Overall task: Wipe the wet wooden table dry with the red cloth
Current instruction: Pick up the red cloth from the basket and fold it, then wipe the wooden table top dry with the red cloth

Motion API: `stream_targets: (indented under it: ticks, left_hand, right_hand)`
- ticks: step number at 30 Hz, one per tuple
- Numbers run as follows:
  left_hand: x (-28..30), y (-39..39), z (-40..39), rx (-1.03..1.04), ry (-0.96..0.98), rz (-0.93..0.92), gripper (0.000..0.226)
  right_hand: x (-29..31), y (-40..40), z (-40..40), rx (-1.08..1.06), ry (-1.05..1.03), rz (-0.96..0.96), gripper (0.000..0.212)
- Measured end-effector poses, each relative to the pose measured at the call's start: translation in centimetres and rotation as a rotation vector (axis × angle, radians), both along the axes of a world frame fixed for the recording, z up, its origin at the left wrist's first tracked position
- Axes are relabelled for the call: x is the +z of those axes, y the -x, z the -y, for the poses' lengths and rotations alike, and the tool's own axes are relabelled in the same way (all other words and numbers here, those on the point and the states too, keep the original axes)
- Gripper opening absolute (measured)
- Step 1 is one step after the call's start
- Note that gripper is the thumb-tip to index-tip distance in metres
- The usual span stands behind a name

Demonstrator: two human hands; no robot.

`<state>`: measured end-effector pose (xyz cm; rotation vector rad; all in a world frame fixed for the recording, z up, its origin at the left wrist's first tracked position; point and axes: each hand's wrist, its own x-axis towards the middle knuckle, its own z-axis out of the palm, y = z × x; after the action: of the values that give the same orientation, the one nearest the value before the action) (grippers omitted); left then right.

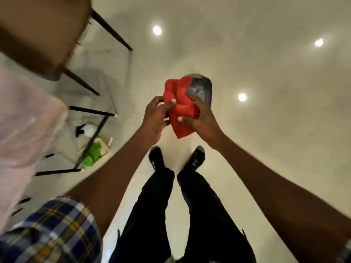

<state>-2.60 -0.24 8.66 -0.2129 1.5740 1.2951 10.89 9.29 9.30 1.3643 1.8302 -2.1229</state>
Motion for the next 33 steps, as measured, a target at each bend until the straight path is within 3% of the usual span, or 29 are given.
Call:
stream_targets:
  ticks: [7, 9, 13, 21, 28, 33]
  left_hand:
    - [20.4, 4.7, 13.5, 0.291, -0.216, -0.275, 0.009]
    - [24.3, 5.4, 17.6, 0.385, -0.216, -0.349, 0.011]
    - [29.5, 6.6, 25.9, 0.625, -0.224, -0.456, 0.024]
    - [29.9, 7.1, 41.5, 1.031, -0.259, -0.387, 0.042]
    - [28.4, 6.7, 50.4, 1.241, -0.256, -0.320, 0.040]
    - [27.0, 5.9, 52.6, 1.338, -0.298, -0.279, 0.045]
  right_hand:
    - [17.6, 8.1, 8.4, 0.249, 0.144, -0.236, 0.088]
    - [20.4, 10.6, 11.8, 0.345, 0.147, -0.293, 0.091]
    - [25.3, 16.0, 19.7, 0.449, 0.117, -0.393, 0.078]
    - [27.7, 22.2, 35.9, 0.804, -0.190, -0.468, 0.050]
    - [26.0, 26.1, 44.9, 1.353, -0.633, -0.553, 0.099]
    - [25.2, 27.6, 49.2, 1.596, -0.615, -0.587, 0.094]
